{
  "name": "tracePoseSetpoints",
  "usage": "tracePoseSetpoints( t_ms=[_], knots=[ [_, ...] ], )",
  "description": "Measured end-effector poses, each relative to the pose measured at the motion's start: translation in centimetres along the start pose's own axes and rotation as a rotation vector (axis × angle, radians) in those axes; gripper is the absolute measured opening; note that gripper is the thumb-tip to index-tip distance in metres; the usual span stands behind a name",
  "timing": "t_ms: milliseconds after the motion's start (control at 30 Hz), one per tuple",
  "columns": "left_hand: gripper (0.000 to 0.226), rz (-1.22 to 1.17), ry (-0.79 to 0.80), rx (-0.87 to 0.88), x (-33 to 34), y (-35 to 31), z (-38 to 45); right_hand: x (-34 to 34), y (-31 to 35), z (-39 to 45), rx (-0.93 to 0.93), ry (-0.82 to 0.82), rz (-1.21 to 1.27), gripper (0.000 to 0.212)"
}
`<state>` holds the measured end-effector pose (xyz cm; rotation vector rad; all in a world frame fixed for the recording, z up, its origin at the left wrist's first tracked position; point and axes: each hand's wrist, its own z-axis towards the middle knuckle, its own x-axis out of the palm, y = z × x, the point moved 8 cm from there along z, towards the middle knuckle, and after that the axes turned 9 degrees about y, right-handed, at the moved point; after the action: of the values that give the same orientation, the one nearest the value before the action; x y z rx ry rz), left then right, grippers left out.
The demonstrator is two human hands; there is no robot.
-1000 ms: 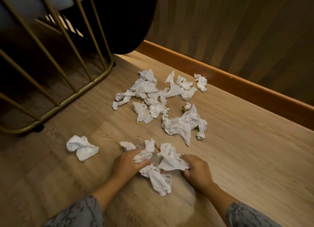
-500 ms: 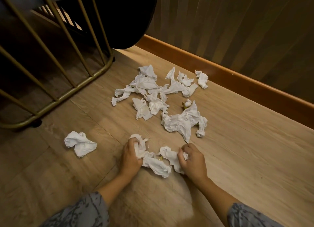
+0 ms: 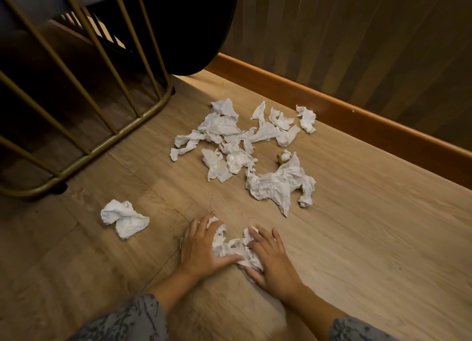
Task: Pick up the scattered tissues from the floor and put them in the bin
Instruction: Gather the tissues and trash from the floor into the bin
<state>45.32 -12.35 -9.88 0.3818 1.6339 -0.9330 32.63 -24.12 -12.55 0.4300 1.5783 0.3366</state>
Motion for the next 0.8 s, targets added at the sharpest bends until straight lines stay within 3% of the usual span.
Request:
tracePoseSetpoints(
  t_ms=[67,200,300,367,467,533,667,800],
  knots=[
    [0.09,-0.018,-0.002,0.04,-0.2,0.0,-0.1,-0.4,-1.2,-0.5,-0.038,-0.015,0.074,0.038],
    [0.087,-0.039,0.029,0.127,-0.4,-0.2,-0.2,-2.1,-3.9,-1.6,-0.042,-0.021,0.146,0.043],
    [0.061,-0.048,0.028,0.127,-0.3,0.3,0.0,-4.9,-5.8,-2.2,0.063,-0.115,0.23,0.02],
    [0.048,-0.022,0.027,0.121,0.0,0.9,0.1,-6.5,-7.4,-2.6,0.189,-0.196,0.231,0.032],
    [0.059,-0.054,0.035,0.094,0.0,1.6,0.3,-8.4,-10.6,-3.3,0.385,-0.284,0.124,0.059],
    [0.068,-0.082,0.03,0.094,-0.4,1.5,0.3,-9.4,-12.1,-3.7,0.465,-0.32,0.095,0.052],
    [0.079,-0.009,0.056,0.177,-0.7,0.4,0.6,-9.2,-10.8,-3.5,0.371,-0.235,0.067,0.024],
    [0.042,0.045,0.092,0.247,-0.1,-0.4,0.9,-6.3,-7.3,-3.9,0.213,-0.108,-0.03,0.025]
  ],
)
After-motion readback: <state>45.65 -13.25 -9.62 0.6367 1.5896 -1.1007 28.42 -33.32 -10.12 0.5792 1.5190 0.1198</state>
